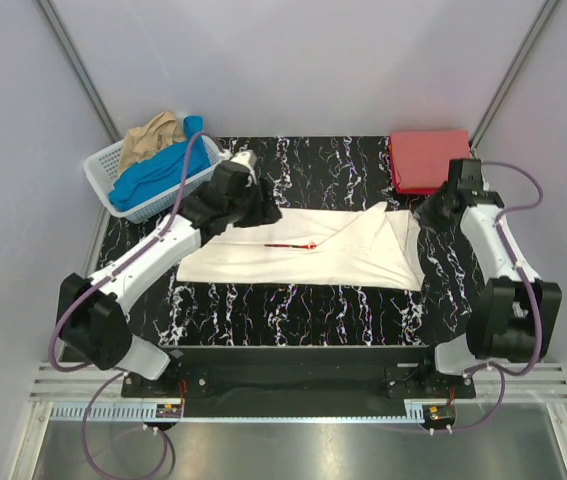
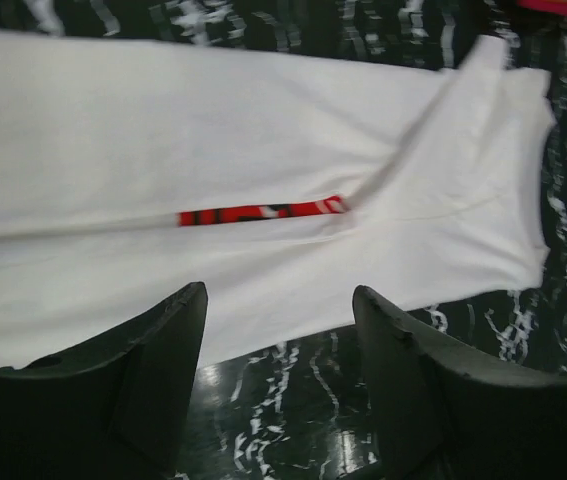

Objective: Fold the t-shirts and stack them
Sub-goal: Fold the tshirt

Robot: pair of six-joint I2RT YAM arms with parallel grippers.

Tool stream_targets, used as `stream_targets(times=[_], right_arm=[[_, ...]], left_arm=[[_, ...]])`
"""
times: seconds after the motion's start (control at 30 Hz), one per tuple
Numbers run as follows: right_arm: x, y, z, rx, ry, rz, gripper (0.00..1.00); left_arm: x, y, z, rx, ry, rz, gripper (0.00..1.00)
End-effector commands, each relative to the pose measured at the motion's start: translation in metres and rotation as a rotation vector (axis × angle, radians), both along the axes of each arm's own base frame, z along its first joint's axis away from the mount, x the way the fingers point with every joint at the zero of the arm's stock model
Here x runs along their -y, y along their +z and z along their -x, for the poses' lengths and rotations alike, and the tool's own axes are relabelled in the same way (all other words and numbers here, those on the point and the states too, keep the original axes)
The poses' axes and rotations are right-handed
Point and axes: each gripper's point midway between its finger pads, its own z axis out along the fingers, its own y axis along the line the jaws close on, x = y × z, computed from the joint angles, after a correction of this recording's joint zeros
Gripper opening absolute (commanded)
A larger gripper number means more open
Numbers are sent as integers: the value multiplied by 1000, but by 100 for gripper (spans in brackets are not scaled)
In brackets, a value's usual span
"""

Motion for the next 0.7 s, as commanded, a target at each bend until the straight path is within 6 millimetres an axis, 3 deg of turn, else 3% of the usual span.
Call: stream_targets(times=[0.0,0.03,0.07,0.1,0.17,0.2,0.27,0.3,0.37,0.4,0.43,0.47,0.5,0.53,0.6,0.67], right_arm=[[-4,28,-63,107,62,-16,41],[-4,39,-80,139,74,-15,41],[-7,20,-90,101,100,-31,42],[-10,17,-99,101,119,-43,43],[-16,7,-117,90,165,-70,44],[-19,4,-122,92,180,-78,44],[-26,-4,-135,88,224,-102,45],[-29,-6,-139,87,236,-109,45],[-31,-12,-145,83,251,-115,45],[-33,-14,-146,80,259,-116,45],[-35,-18,-148,73,265,-120,45],[-37,-19,-149,72,274,-132,45],[-41,-21,-149,69,286,-142,45],[-43,-22,-149,67,295,-148,45],[-45,-28,-148,58,308,-149,45],[-48,-34,-148,53,321,-150,46]], left_arm=[[61,20,8,34,-203,52,65],[73,10,5,8,-231,47,65],[89,9,8,-8,-286,71,65],[103,18,5,22,-335,82,64],[130,-2,7,7,-420,53,63],[140,4,2,48,-467,39,62],[161,-19,3,33,-531,4,58],[174,-13,4,77,-590,-9,57],[188,-32,-1,91,-631,-61,54],[201,-24,-2,148,-676,-81,53],[207,-39,-2,141,-699,-111,52],[213,-41,-3,156,-718,-127,52],[223,-35,-4,205,-755,-149,52],[229,-47,-5,206,-771,-175,52],[240,-48,-6,259,-809,-220,52],[245,-63,-13,274,-799,-286,53]])
